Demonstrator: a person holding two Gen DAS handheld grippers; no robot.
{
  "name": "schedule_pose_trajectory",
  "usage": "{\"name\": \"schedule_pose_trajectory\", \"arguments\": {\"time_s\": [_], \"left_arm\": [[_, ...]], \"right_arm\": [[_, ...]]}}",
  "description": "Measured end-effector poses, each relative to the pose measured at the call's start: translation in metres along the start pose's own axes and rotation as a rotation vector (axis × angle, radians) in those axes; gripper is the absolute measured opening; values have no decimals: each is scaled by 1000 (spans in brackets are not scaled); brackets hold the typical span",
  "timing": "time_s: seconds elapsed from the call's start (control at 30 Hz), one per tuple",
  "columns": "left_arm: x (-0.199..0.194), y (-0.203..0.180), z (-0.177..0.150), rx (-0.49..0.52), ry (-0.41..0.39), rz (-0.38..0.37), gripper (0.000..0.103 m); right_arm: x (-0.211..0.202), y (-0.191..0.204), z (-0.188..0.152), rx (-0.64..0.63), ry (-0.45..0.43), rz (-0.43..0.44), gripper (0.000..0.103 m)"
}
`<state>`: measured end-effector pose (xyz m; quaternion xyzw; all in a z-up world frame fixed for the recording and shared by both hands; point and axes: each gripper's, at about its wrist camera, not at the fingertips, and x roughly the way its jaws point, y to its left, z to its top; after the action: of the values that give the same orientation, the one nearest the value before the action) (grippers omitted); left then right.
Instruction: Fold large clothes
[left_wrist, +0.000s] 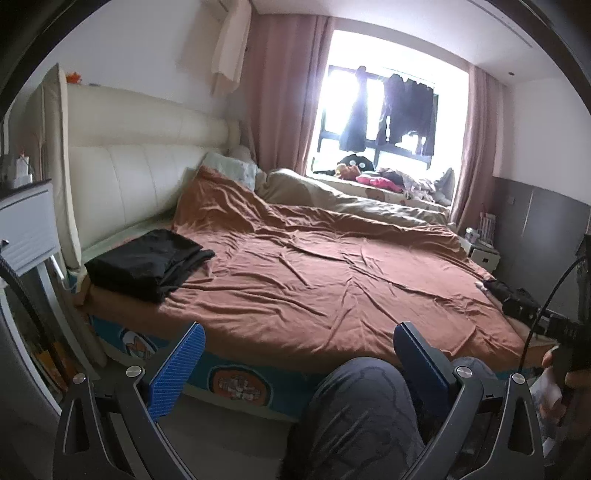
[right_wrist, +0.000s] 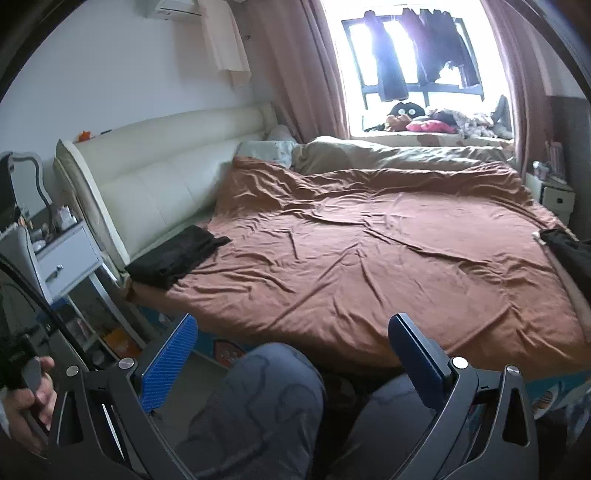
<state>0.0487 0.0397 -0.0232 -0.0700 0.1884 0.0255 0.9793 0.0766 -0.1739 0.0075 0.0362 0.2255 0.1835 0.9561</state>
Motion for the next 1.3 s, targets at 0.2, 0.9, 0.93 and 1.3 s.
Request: {"name": "schedule_pose_trajectory", "arguments": {"time_s": [0.2, 0.9, 0.93, 1.3], "left_arm": [[-10, -12, -10, 19, -17, -13, 102], [-35, -26, -15, 26, -45, 10, 102], [-36, -26, -15, 26, -46, 8, 102], [-32, -23, -15, 24, -35, 0, 102]], "right_arm": [[-18, 1, -19, -3, -43, -50, 103], [-33, 3, -39, 31, -75, -54, 103], [-32, 2, -39, 32, -76, -54, 103], [-31, 5, -41, 39, -68, -53, 103]]}}
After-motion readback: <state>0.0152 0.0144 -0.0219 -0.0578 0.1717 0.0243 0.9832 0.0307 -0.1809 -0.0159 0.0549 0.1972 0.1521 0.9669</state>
